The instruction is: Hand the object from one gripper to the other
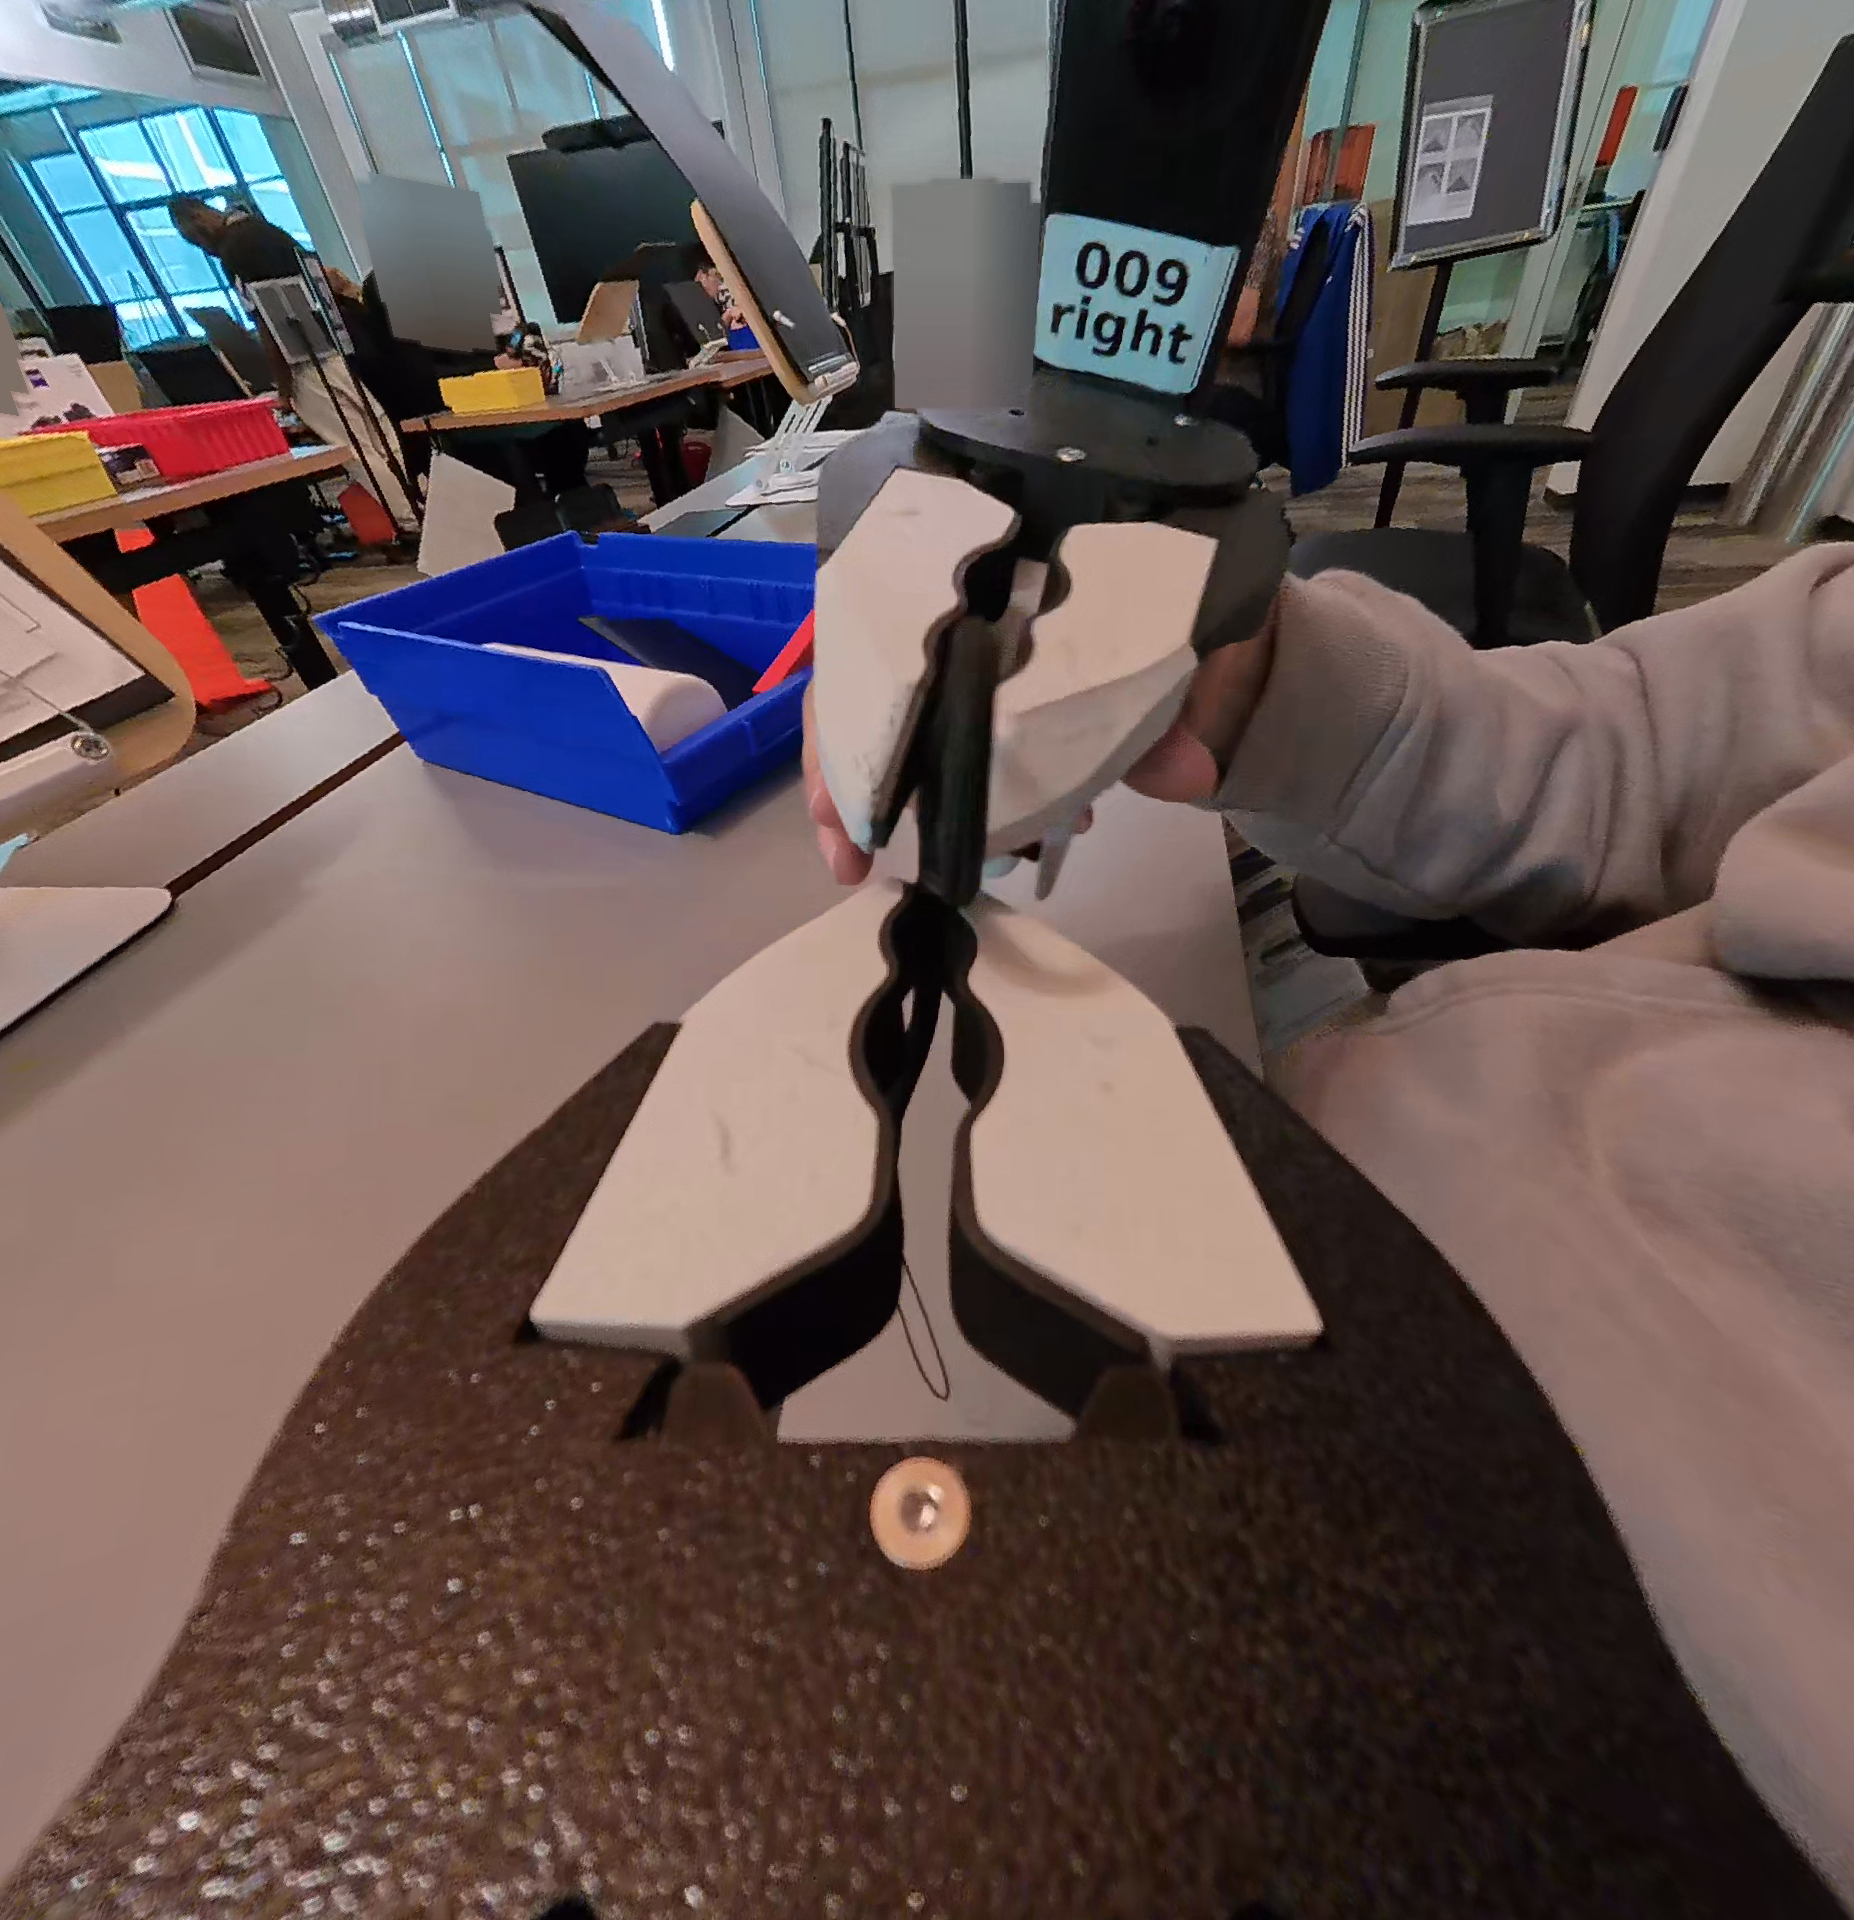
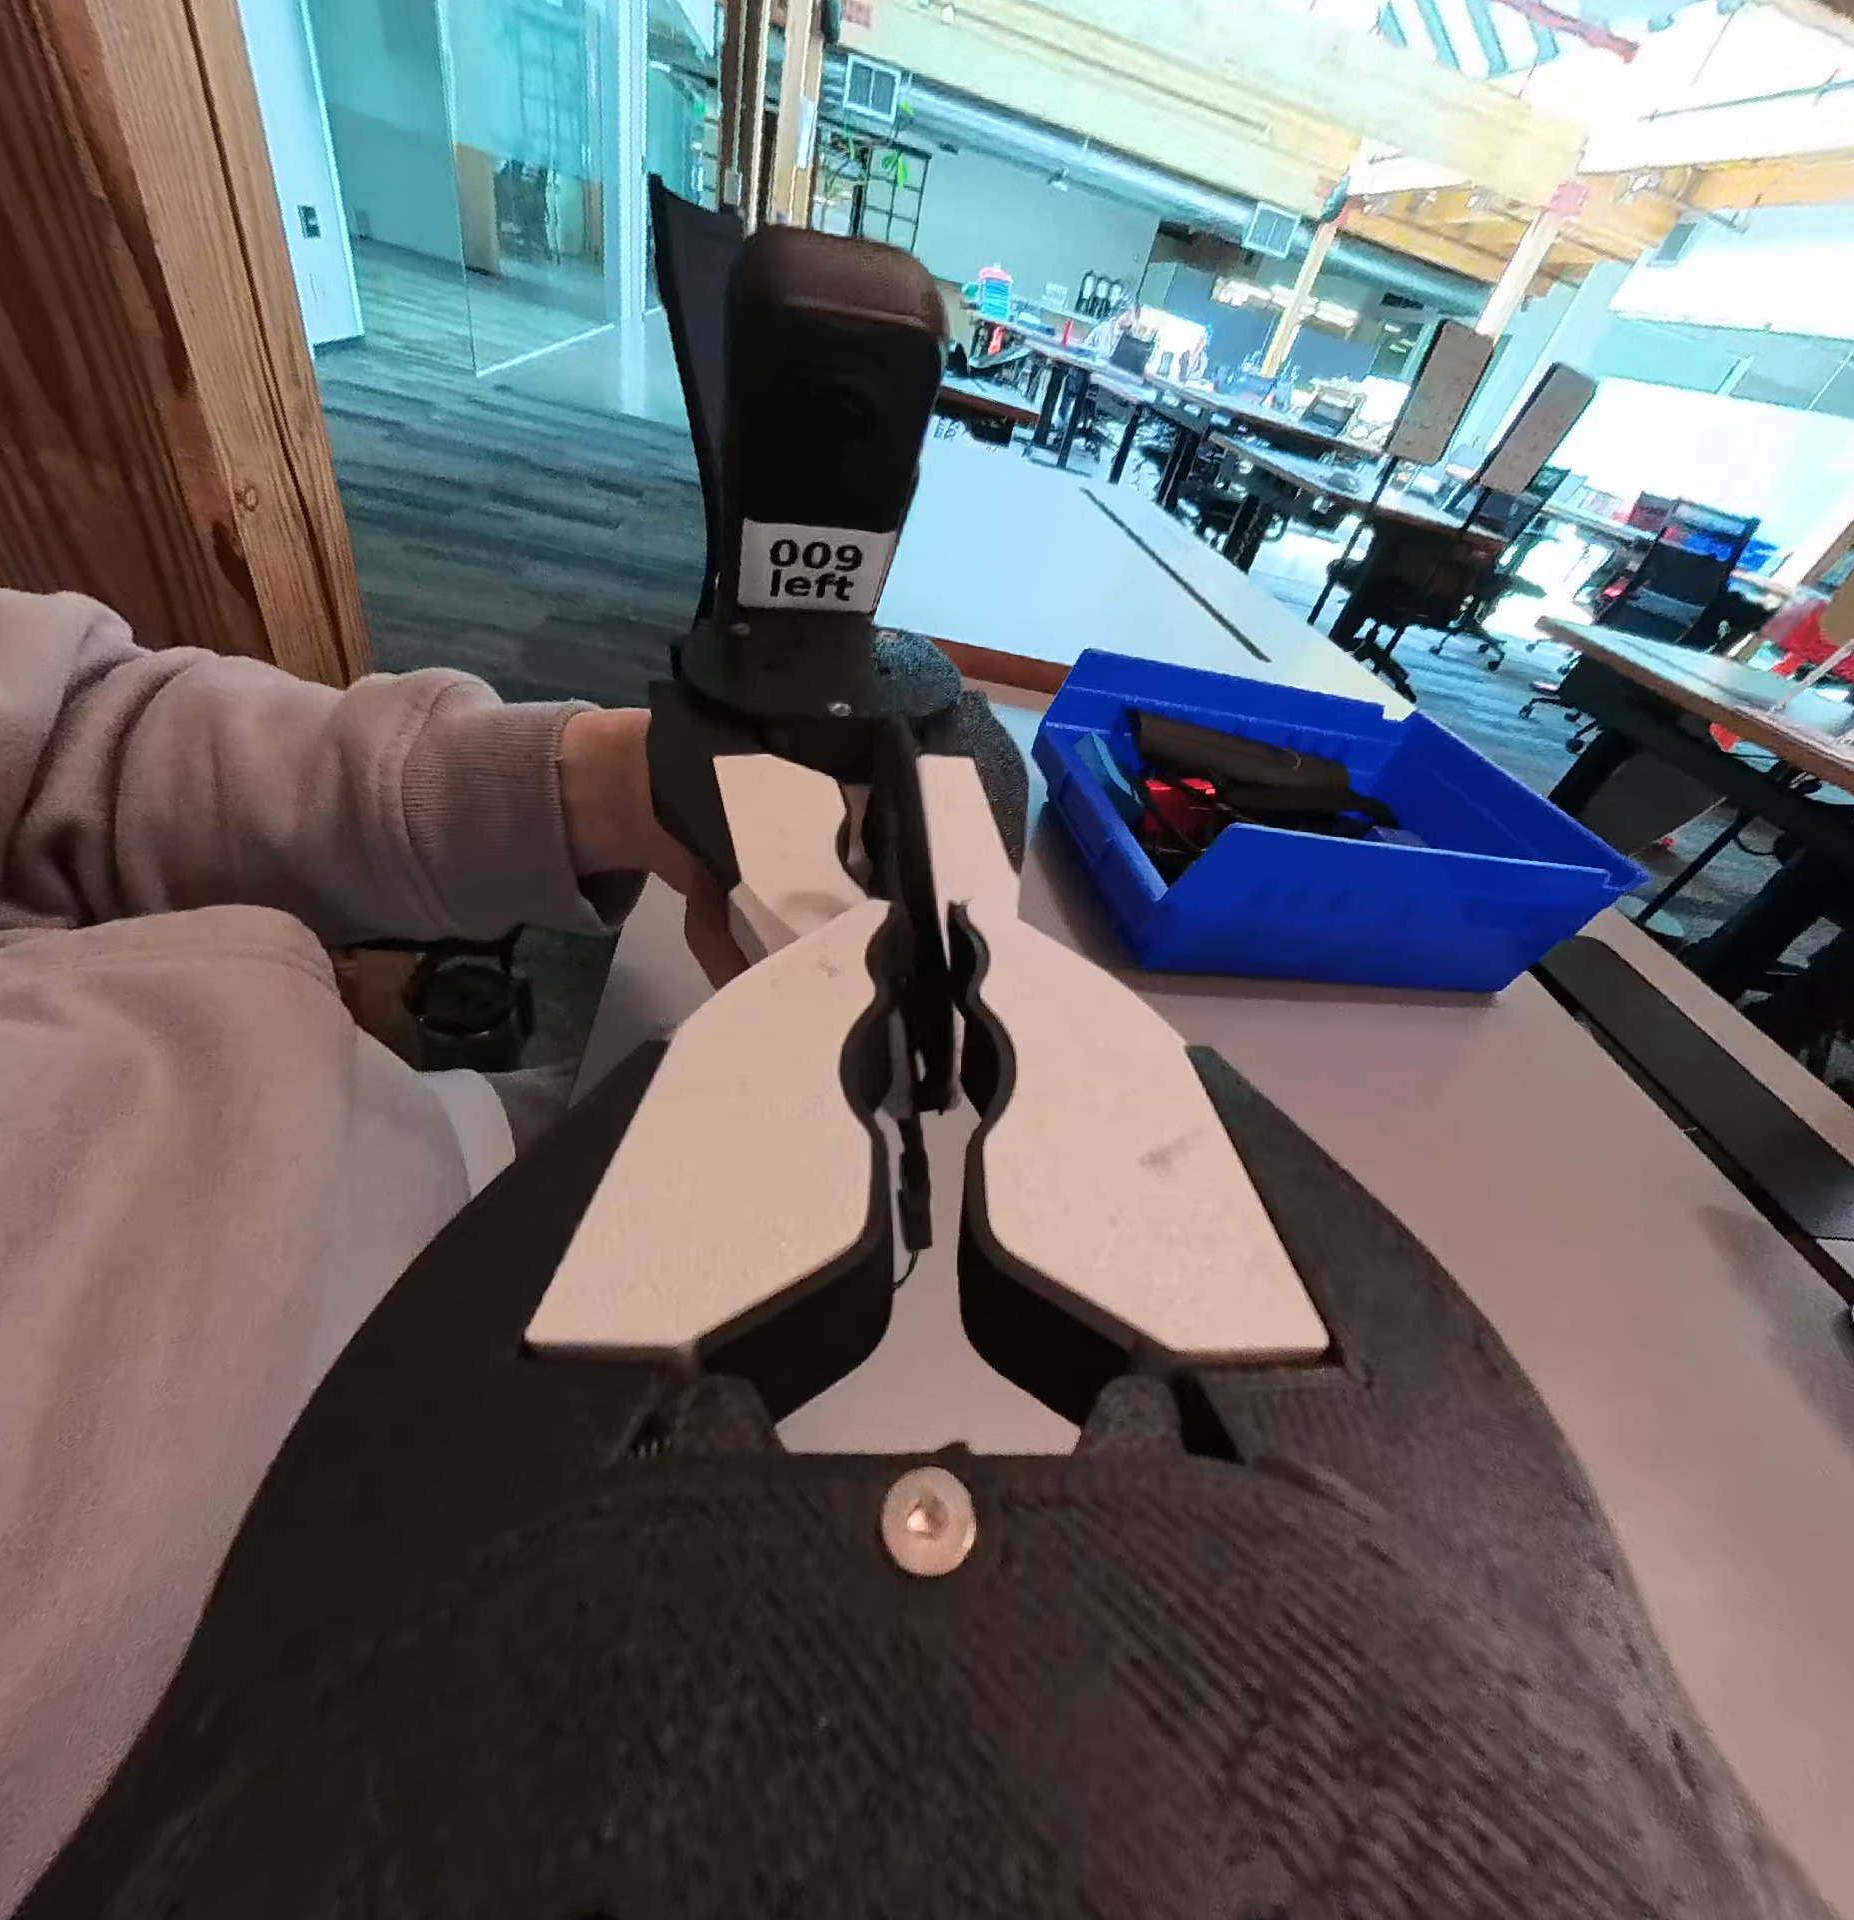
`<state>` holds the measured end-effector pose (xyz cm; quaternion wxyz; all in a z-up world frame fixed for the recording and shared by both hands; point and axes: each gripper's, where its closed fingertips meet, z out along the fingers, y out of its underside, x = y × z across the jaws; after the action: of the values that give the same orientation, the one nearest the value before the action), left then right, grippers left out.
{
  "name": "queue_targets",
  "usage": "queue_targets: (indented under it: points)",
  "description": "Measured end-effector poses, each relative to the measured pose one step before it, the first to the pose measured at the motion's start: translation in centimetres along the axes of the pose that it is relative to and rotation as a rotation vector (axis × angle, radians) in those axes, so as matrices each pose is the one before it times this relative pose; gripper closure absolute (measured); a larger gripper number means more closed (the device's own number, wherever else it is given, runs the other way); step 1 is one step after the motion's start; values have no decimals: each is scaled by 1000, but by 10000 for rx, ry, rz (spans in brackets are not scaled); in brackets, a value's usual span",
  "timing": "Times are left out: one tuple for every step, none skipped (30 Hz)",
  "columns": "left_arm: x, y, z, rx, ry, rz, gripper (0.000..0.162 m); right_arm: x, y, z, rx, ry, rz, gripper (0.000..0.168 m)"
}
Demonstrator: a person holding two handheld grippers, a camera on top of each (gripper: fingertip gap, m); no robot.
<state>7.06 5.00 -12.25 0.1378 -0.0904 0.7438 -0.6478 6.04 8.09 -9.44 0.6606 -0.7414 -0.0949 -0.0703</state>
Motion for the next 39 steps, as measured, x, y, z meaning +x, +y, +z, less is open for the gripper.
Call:
queue_targets:
  points:
    - [-170,109,-9,-54,-65,-71,160,-40,93,10,-4,-15,-57,161]
    - [-80,65,2,-29,-9,-70,160,-23,105,23,-3,2,-84,160]
    - [0,54,18,-17,28,-52,160,-37,80,31,-35,-23,-45,159]
    - [37,47,15,3,32,-15,160,-16,49,10,-54,-20,-34,157]
    - [16,56,12,-6,14,11,160,161,8,-16,-32,110,-85,156]
    - [-36,61,-3,-41,-19,-1,159,214,2,-31,-4,164,-132,155]
    - [-62,18,-12,-44,-26,-25,159,53,75,-44,-29,50,-114,153]
    - [-44,-33,-11,-11,-15,-28,159,-96,93,-42,-41,-47,-70,150]
    - [8,-91,-12,44,9,-18,160,-100,153,-29,-104,-53,-81,148]
    - [46,-60,-20,52,22,-7,160,97,98,-8,-94,70,-117,148]
    - [1,62,-7,-35,-7,10,160,282,-40,-20,-14,199,-95,149]
    - [-38,73,-10,-43,-28,13,160,134,4,-14,-26,65,-12,160]
    - [-62,3,0,-18,-35,-1,160,-241,-32,30,22,-197,157,164]
    - [29,-34,14,10,25,8,160,-72,-99,39,65,-76,233,165]
    - [22,-98,14,46,5,-17,160,132,-63,18,34,62,81,165]
    - [-67,-75,-3,47,-53,-36,160,171,-37,3,-35,85,-52,165]
    - [-51,-28,-31,37,-23,-27,160,51,-25,8,-43,30,-73,165]
    - [-47,-24,-62,29,-1,-23,160,50,-26,49,1,65,-75,165]
    - [-73,-1,-75,4,-12,-32,160,98,33,68,-9,114,-105,165]
    - [-117,44,-57,-34,-30,-55,159,146,101,42,-79,155,-166,165]
    - [-165,39,-82,-36,-77,-70,159,289,96,7,-118,262,-313,165]
    - [-173,10,-100,-4,-102,-23,156,474,23,-51,-135,424,-477,165]
    - [-116,29,-131,-11,-80,41,148,747,35,-131,-199,623,-644,165]
    - [-155,1,-137,-36,-103,15,139,780,127,-160,-279,664,-793,165]
    - [-236,-101,-148,-11,-139,-106,131,714,210,-165,-327,636,-948,165]
    - [-200,-318,-141,96,-80,-290,126,736,246,-179,-337,709,-1094,166]
    - [-11,-545,-169,229,58,-454,122,756,339,-137,-420,731,-1128,166]
    - [-25,-684,-180,304,28,-513,118,520,505,-49,-547,548,-1124,166]
    - [-216,-763,-215,329,-182,-376,118,203,573,45,-587,326,-1099,166]
    - [-360,-748,-217,318,-387,-56,117,-73,542,124,-550,182,-962,166]
    - [-348,-617,-179,244,-477,327,116,-103,358,153,-410,195,-685,166]
    - [-240,-349,-92,94,-489,633,117,-191,86,145,-210,131,-391,166]
    - [-120,-28,-6,-119,-445,780,119,-338,-94,157,-75,-50,-152,166]
    - [-37,235,93,-298,-372,773,122,-416,-162,150,-8,-158,-59,166]
    - [91,314,151,-342,-258,682,123,-301,-197,102,37,-90,-77,166]
    - [253,241,177,-252,-92,542,125,-254,-135,93,22,-64,-96,166]
    - [339,107,181,-135,25,360,126,-325,-35,93,-30,-127,-96,166]
    - [234,31,175,-48,6,183,127,-327,-12,63,-24,-135,-88,166]
    - [115,53,124,-30,-25,84,129,-174,-77,27,20,-54,-50,167]
